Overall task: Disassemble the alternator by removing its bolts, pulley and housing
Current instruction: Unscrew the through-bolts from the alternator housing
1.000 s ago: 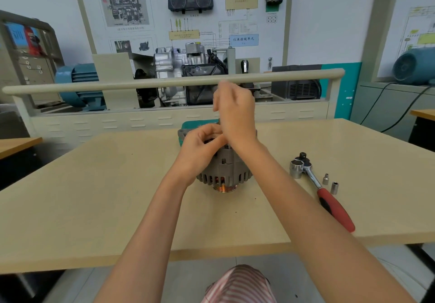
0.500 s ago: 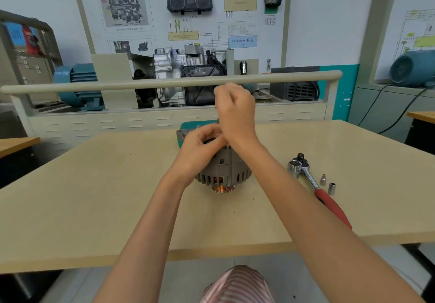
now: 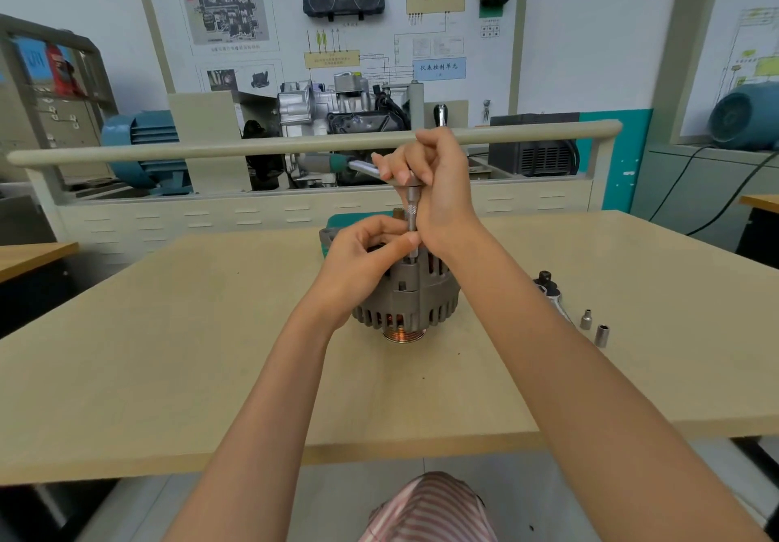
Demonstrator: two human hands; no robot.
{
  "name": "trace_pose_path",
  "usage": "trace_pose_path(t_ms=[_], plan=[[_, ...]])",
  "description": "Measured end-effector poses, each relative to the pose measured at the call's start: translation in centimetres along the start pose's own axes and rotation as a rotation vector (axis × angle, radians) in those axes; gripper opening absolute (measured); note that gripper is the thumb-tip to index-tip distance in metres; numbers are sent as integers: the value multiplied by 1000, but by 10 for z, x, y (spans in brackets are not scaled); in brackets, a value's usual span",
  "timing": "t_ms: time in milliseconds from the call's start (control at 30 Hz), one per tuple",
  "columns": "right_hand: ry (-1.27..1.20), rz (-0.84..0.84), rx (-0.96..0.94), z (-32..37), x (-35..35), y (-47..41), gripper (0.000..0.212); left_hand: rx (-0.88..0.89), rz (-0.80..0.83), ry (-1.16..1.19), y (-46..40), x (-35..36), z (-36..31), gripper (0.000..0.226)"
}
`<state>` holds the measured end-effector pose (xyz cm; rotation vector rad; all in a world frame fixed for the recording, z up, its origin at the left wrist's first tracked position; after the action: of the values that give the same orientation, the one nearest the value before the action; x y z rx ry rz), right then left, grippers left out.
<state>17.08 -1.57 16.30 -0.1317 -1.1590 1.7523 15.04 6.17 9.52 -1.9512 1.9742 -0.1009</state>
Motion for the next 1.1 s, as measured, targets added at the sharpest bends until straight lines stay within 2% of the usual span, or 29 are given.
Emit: trace_pose_path(t_ms=[233,300,400,433,500,567,700,767,833,900,1000,1033,1100], plan=[[338,-160,-202,13,0,9,56,20,-6,-45,0,-1,-1,8],[698,-121,-368,25,7,18,42,28,-15,-53,0,-2,0,16],[1537,-44,-569,32,23,34,20,3,-61,-46,-2,-6,4,29],[1635,-58,-589,34,24,37,19,-3,-60,-55,-2,-5,5,27],[1533,-120,-630,39,23,41,22,15,-43,-73,-1,-4,2,30],[1267,-118,-607,40,21,36,27,42,-13,-78,2,-2,-2,35],[651,-124,-282,24,7,14,46,20,20,-34,2,0,-1,14],[370,-129,-134,13,-3,5,54,-4,5,-21,1,-2,1,14],[163,-88,-59,7,-4,2,61,-6,0,-19,0,-2,2,10],[70,-76,-40,6,-2,1,64,-14,-3,-16,-1,-2,2,6],[277,-95,-135,12,-1,8,55,8,-2,-34,-1,-2,1,7],[481,-76,-235,19,1,12,47,21,-2,-32,-1,-2,0,12],[1081,-14,-482,31,13,26,31,37,-24,-24,1,-4,-1,26]])
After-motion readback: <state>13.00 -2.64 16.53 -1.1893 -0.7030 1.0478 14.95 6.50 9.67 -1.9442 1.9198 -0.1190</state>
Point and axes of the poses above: each hand's wrist, its own y-axis away from the middle knuckle, its own x-axis out of the palm, z = x × y, the point moved 8 cm from there along -y, towards the middle knuckle, and after that the axes turned 14 degrees about -x, right-handed, at the moved point
